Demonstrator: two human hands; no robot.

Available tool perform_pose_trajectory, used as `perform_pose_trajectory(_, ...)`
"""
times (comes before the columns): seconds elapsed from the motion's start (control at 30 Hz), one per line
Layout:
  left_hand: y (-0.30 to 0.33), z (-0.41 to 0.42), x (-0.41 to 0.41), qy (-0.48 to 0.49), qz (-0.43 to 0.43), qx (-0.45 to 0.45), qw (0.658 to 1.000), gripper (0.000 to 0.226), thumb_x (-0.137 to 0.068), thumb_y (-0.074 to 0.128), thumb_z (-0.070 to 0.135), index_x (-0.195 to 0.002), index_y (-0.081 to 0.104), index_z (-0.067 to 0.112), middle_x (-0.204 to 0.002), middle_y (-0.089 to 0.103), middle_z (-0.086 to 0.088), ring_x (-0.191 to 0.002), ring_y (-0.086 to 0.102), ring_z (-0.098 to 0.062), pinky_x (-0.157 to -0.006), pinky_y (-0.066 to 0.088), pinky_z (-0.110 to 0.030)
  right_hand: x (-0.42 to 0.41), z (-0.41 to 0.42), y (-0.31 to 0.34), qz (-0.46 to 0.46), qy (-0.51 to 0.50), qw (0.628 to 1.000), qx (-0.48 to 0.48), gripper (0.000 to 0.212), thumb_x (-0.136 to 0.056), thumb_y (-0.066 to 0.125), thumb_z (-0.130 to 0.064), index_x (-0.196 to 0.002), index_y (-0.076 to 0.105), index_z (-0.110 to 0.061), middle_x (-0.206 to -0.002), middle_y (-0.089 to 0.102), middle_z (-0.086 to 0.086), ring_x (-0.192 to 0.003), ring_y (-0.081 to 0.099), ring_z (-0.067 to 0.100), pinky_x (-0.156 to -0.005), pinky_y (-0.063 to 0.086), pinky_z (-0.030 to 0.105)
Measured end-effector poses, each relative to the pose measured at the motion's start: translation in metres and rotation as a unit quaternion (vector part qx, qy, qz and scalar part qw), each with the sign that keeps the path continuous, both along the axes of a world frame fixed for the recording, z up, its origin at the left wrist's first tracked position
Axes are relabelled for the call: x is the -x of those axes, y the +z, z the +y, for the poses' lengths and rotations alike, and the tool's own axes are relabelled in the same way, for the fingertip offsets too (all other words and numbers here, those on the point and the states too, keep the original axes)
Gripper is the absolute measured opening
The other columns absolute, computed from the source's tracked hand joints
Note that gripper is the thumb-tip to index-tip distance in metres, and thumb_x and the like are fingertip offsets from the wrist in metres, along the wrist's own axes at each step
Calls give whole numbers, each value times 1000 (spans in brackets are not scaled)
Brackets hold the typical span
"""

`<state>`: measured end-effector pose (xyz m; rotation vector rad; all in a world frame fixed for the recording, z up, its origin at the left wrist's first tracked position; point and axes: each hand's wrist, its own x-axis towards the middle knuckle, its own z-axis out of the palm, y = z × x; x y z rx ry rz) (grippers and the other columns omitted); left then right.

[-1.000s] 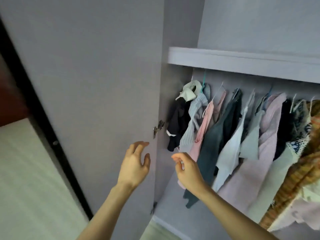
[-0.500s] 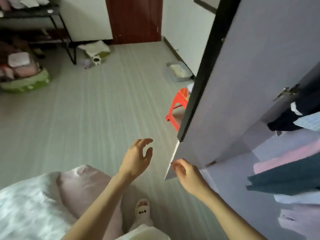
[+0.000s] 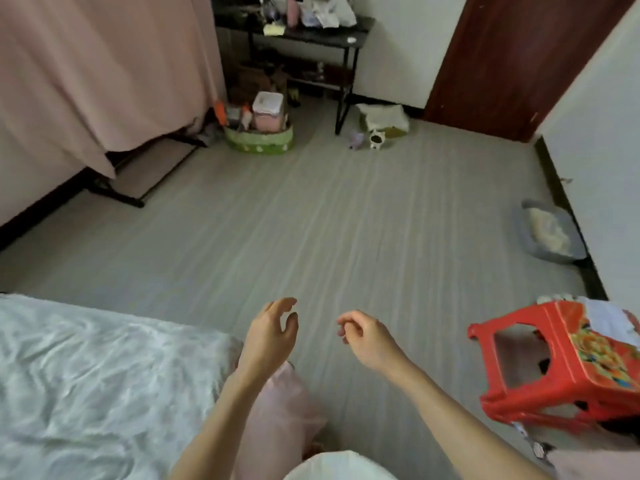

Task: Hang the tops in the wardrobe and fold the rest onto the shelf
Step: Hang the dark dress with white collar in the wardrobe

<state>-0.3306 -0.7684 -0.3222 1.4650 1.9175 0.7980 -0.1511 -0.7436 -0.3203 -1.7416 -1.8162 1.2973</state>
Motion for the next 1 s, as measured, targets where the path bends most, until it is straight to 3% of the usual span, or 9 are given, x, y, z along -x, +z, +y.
perform_pose_trajectory(0.2, -6, 44, 61, 124, -38, 29, 991, 27, -92, 52, 7, -117, 62, 9, -114, 65, -5, -105, 62, -19, -90, 43, -26, 75, 91, -6, 12, 106, 994, 33, 23, -94, 40, -4, -98, 61, -13, -82, 60, -3, -82, 62, 26, -77, 48, 30)
perform_pose_trajectory(0.33, -22, 83, 97, 208, -47, 51, 976, 27, -92, 52, 6, -117, 62, 7, -112, 66, -6, -99, 62, -17, -82, 38, -15, 119, 163, -23, 26, 165, 984, 60, 24, -94, 41, -2, -88, 56, -20, -79, 61, -1, -76, 59, 19, -78, 49, 32)
perform_pose_trajectory(0.57, -33, 201, 150, 363, -69, 53, 928, 25, -94, 51, 6, -116, 62, 4, -109, 67, -10, -100, 63, -23, -80, 39, -18, 195, 325, -27, 28, 266, 962, 61, 31, -95, 40, 1, -80, 53, -24, -72, 59, -5, -73, 58, 22, -79, 49, 38)
perform_pose_trajectory(0.7, -14, 260, 170, 372, -78, 25, 925, 25, -94, 52, 7, -116, 62, 6, -109, 66, -6, -91, 60, -14, -77, 37, -12, 240, 391, -13, 27, 291, 955, 50, 38, -94, 40, 2, -74, 52, -28, -70, 60, -1, -72, 58, 23, -79, 49, 40)
perform_pose_trajectory(0.83, 4, 279, 209, 456, -60, -15, 888, 23, -92, 54, 4, -113, 64, 5, -106, 67, -6, -86, 59, -12, -78, 39, -14, 314, 418, -5, 25, 390, 918, 71, 37, -94, 38, 3, -74, 52, -25, -74, 60, 4, -70, 57, 23, -77, 48, 34)
perform_pose_trajectory(1.0, 5, 243, 268, 568, -58, 12, 821, 25, -94, 52, 8, -116, 63, 7, -110, 66, -3, -92, 59, -13, -81, 41, -17, 419, 408, 1, 24, 542, 836, 77, 25, -93, 37, 4, -91, 56, -12, -83, 62, 9, -72, 57, 21, -70, 45, 25)
